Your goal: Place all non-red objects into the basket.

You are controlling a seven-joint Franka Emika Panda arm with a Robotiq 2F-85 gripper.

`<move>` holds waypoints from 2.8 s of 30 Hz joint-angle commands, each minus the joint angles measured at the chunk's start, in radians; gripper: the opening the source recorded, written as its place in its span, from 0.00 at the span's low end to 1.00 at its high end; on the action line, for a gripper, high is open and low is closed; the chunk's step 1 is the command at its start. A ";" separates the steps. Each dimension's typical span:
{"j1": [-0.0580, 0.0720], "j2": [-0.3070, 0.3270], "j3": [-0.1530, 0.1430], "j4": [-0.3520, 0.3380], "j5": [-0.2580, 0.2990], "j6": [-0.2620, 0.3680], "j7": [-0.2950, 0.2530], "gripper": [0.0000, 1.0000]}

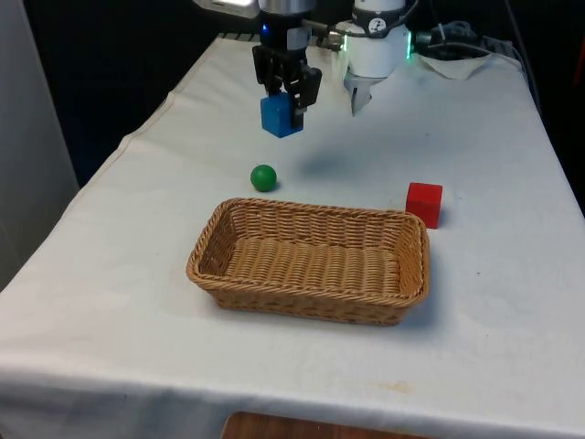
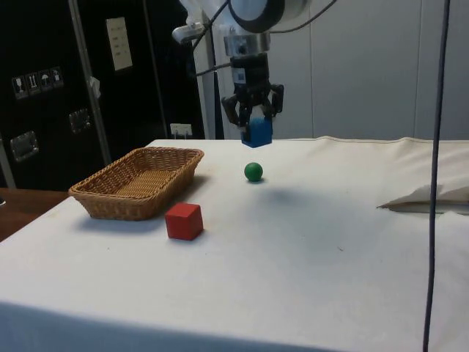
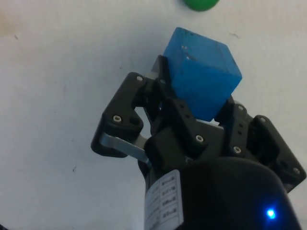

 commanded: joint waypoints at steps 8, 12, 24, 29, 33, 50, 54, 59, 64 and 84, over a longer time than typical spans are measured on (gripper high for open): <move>-0.003 0.061 0.015 0.082 0.018 -0.036 -0.016 0.03; 0.000 0.090 0.012 0.116 0.007 -0.036 -0.010 0.03; -0.012 0.198 0.024 0.271 0.052 -0.096 -0.066 0.03; -0.006 0.216 0.014 0.304 0.059 -0.103 -0.078 0.03; -0.020 0.229 0.024 0.360 0.098 -0.152 -0.120 0.03; -0.031 0.295 0.024 0.495 0.194 -0.203 -0.243 0.03; -0.022 0.302 0.014 0.501 0.195 -0.197 -0.254 0.03; -0.031 0.335 0.025 0.541 0.220 -0.193 -0.287 0.03; -0.023 0.355 0.015 0.560 0.220 -0.190 -0.288 0.03; -0.029 0.523 0.048 0.708 0.292 -0.113 -0.311 0.03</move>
